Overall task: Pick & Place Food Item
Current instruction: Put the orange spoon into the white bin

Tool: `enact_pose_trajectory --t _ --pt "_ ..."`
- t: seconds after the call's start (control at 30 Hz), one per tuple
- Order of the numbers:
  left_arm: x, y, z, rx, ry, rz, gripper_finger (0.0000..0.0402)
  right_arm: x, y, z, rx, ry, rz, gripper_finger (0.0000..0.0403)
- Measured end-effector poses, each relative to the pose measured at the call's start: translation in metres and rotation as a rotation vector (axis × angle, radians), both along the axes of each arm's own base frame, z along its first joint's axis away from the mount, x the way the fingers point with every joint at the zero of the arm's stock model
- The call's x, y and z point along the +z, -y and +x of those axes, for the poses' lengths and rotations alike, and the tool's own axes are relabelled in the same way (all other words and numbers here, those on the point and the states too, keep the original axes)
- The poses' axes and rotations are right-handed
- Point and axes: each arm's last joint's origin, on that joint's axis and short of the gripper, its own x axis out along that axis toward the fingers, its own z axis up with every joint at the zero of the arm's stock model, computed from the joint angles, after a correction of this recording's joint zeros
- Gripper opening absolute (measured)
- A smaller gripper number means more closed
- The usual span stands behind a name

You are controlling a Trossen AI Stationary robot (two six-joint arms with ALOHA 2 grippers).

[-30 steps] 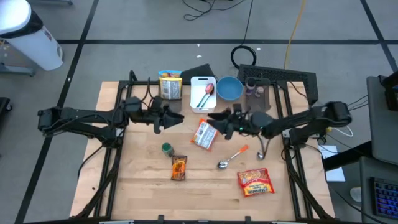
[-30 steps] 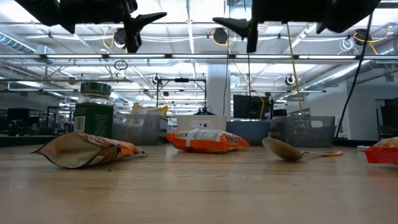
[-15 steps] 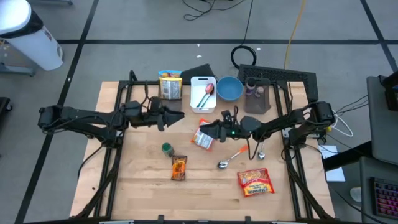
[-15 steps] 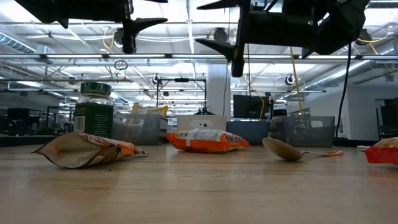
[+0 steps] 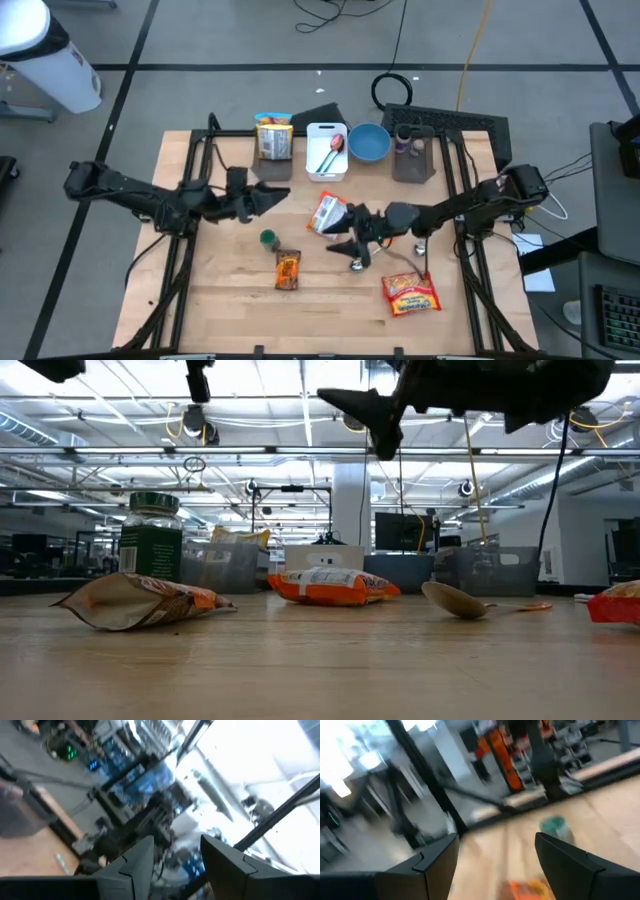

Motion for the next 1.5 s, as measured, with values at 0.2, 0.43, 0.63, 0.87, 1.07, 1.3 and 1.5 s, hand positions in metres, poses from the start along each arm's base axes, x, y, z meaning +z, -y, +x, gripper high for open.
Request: enact_pose_trajectory --t 0.2,0.43,0.63,0.87,1.07,1.3,1.5 --pt "0.002 0.013 -0.003 0.0 0.021 -0.013 0.017 0.025 -0.013 -0.001 0.02 -0.008 -0.196 0.0256" --pt "0.023 0.025 -0.002 -0.055 0.027 -0.018 0.017 0.043 -0.01 -0.011 0.017 0.019 -0.235 0.0256" --pt "0.064 0.037 0.002 -0.096 -0.247 0.073 0.017 0.044 0.001 -0.016 -0.007 -0.059 -0.249 0.0256" --pt "0.09 0.041 -0.014 -0.137 -0.734 0.087 0.017 0.04 0.013 -0.014 -0.044 -0.099 -0.237 0.0256" --pt "0.088 0.045 -0.03 -0.254 -0.938 0.009 0.017 0.039 0.026 -0.013 -0.087 -0.118 -0.203 0.0256" --pt "0.057 0.052 -0.042 -0.259 -1.176 -0.055 0.017 0.035 0.033 -0.013 -0.107 -0.171 -0.175 0.0256" --pt "0.039 0.055 -0.036 -0.244 -1.169 -0.054 0.017 0.029 0.033 -0.014 -0.103 -0.226 -0.184 0.0256"
